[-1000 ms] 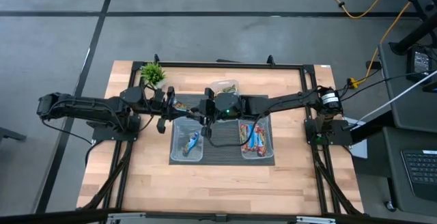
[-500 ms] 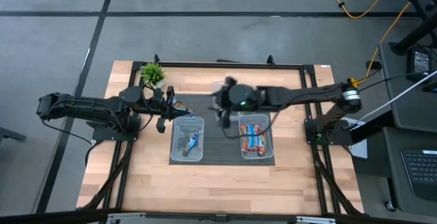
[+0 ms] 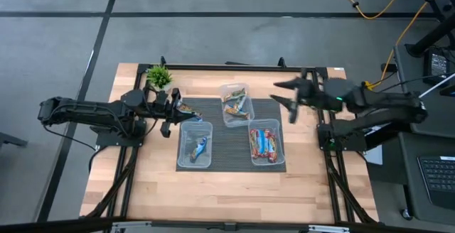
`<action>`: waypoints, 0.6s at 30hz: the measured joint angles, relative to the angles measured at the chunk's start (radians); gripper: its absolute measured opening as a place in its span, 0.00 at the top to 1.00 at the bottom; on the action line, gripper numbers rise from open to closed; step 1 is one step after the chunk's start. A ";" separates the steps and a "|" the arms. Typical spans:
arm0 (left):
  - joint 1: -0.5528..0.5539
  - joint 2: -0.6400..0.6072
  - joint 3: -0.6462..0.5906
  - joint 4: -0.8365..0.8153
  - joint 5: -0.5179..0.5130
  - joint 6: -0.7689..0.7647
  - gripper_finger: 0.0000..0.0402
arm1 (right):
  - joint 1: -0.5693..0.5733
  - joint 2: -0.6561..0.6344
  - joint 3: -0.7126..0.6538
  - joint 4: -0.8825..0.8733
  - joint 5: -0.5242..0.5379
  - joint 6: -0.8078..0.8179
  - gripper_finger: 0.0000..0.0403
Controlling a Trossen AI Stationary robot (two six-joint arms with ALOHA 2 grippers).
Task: Pick and place Granola Bars by type
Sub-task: Put the blue granola bar into the bottom left transparent bin
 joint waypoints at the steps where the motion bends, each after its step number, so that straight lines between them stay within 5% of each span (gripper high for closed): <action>1: 0.000 -0.001 0.000 0.003 0.000 -0.002 0.92 | 0.012 -0.059 -0.058 0.041 -0.015 0.006 0.50; 7: 0.000 -0.001 0.000 0.000 -0.020 -0.021 0.92 | 0.077 -0.344 -0.381 0.223 -0.109 0.081 0.51; 18: 0.000 0.000 0.000 -0.023 -0.129 -0.021 0.92 | 0.104 -0.786 -0.864 0.632 -0.116 0.057 0.51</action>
